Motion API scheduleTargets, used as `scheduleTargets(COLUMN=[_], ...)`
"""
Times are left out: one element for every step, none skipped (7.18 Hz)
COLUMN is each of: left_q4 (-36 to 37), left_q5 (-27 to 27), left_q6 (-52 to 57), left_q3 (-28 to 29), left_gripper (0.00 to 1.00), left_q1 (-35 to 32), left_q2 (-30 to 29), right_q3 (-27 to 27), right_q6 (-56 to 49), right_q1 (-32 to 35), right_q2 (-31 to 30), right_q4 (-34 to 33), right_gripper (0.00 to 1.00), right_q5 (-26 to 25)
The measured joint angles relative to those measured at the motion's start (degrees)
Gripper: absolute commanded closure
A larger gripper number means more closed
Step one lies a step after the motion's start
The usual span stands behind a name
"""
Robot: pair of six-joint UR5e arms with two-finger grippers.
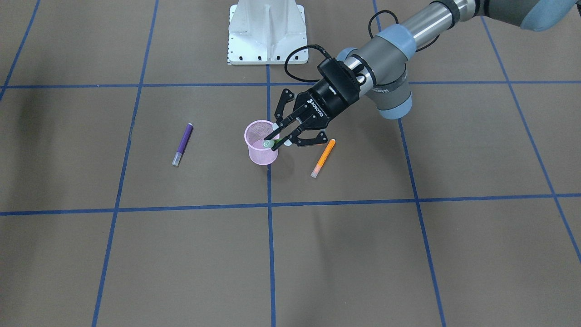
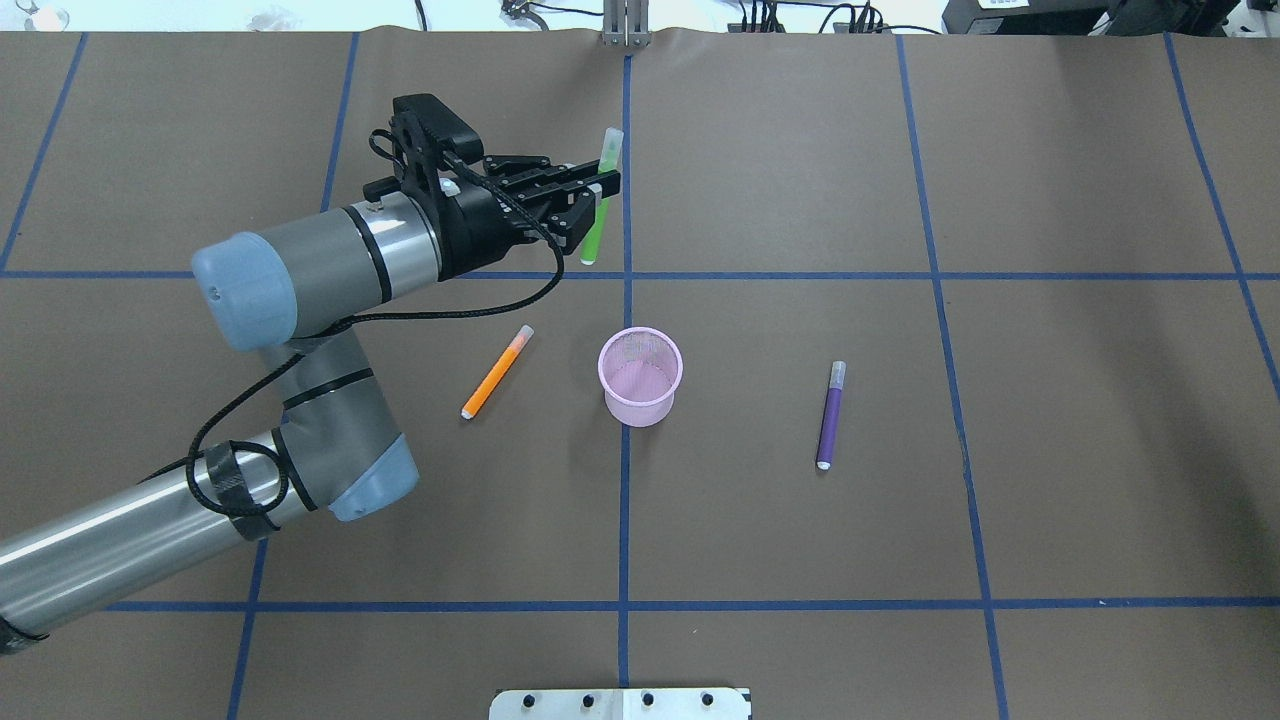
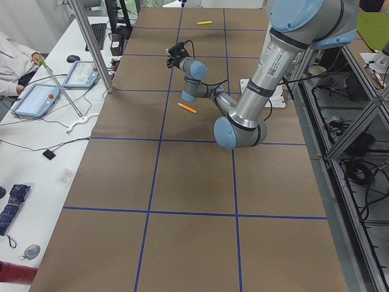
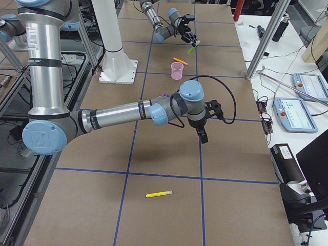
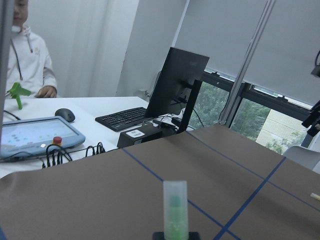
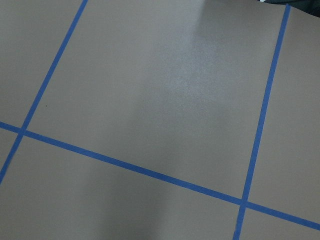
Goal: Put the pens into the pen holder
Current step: 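Lift the green marker upright and carry it over the cup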
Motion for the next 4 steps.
scheduleTargets(left_q4=[-3.1, -4.8, -5.7, -6.3], left_q5=[2.1, 3.6, 4.7, 5.7], left_q6=[1.4, 2.1, 2.8, 3.5], left_q3=[2.4, 3.6, 4.1, 4.5], left_gripper=[1.00, 1.00, 1.00, 1.00], left_q1=[2.2, 4.2, 6.2, 7.9], left_q2=[-0.2, -0.1, 0.0, 0.1], right_q3=[0.0, 0.0, 0.0, 0.0], right_q6=[0.0, 0.0, 0.0, 0.0], right_q1=[0.0, -0.1, 0.0, -0.1], right_q2=[0.0, 0.1, 0.1, 0.1], right_q4=[0.0, 0.0, 0.0, 0.0], right_gripper=[0.00, 0.00, 0.00, 0.00], right_q5=[0.0, 0.0, -0.1, -0.1])
